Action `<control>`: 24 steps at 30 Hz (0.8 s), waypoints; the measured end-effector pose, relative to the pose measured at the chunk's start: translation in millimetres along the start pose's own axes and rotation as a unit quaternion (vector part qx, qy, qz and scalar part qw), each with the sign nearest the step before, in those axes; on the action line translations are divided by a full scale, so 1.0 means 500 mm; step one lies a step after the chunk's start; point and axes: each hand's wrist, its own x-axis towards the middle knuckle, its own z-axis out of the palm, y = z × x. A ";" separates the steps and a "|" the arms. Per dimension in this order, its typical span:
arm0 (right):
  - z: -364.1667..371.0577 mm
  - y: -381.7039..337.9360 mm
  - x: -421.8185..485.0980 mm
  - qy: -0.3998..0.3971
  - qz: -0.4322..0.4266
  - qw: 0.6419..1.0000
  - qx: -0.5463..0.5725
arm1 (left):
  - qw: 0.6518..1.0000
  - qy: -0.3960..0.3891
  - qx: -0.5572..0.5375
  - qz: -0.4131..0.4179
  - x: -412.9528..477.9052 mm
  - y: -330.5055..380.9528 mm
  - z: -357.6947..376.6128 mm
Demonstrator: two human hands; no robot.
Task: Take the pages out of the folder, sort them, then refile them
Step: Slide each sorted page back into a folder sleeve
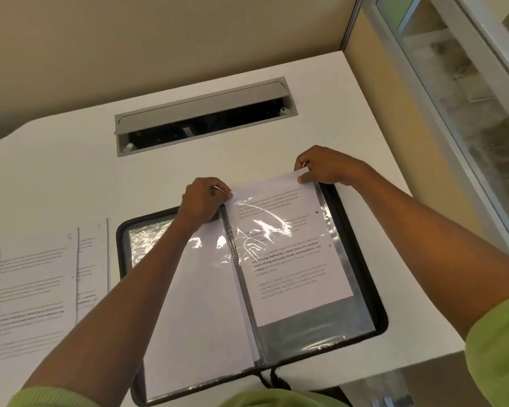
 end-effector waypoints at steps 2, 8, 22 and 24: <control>0.004 -0.003 -0.005 -0.005 -0.023 1.000 0.005 | 1.000 -0.006 0.012 0.015 -0.002 0.002 0.003; 0.009 -0.023 -0.010 -0.012 -0.078 0.994 -0.080 | 0.990 -0.057 0.106 0.075 0.013 0.003 0.008; 0.015 -0.012 -0.031 0.000 -0.098 0.988 -0.122 | 0.957 -0.044 0.208 0.196 -0.001 0.009 0.016; 0.013 -0.013 -0.031 0.003 -0.102 0.986 -0.131 | 0.959 -0.040 0.200 0.197 -0.001 0.008 0.018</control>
